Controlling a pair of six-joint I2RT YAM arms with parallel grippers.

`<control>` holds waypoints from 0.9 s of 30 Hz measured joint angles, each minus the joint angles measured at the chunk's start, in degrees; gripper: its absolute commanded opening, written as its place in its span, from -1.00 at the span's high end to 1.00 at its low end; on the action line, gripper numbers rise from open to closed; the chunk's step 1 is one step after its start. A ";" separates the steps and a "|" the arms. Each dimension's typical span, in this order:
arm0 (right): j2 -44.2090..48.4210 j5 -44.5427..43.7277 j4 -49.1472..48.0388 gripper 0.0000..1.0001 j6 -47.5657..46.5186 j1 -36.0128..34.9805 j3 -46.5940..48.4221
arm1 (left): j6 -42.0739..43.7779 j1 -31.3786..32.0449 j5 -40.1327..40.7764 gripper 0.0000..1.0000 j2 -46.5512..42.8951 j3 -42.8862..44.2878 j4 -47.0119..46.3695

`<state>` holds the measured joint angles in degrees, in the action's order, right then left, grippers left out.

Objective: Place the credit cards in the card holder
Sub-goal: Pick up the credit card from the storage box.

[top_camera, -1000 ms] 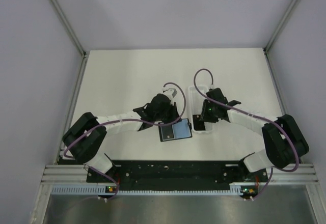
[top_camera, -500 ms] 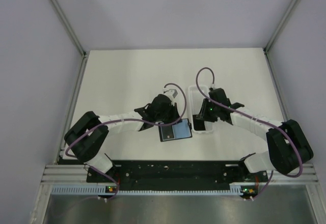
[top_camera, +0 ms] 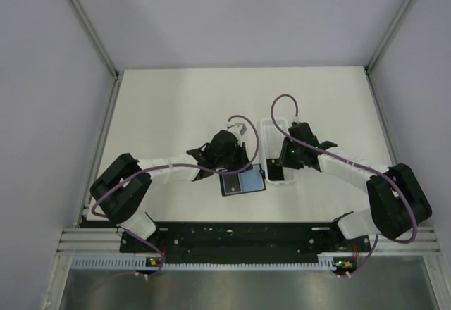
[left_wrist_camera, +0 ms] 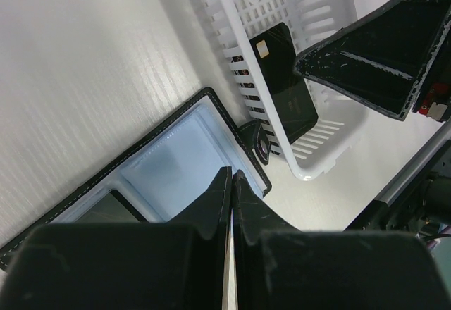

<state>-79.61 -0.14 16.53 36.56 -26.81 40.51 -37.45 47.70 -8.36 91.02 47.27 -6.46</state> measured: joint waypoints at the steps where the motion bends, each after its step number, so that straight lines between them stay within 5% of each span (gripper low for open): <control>1: -0.13 -0.02 0.04 0.39 -0.09 0.00 0.11 | 0.00 0.00 -0.02 0.95 0.15 0.07 0.00; 27: -3.06 4.96 -2.80 0.42 -0.52 0.00 0.39 | -0.17 0.09 -0.07 0.98 2.14 0.37 -0.02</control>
<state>-82.67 4.82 13.74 36.03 -26.81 40.91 -37.63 47.79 -8.43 93.17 47.64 -6.48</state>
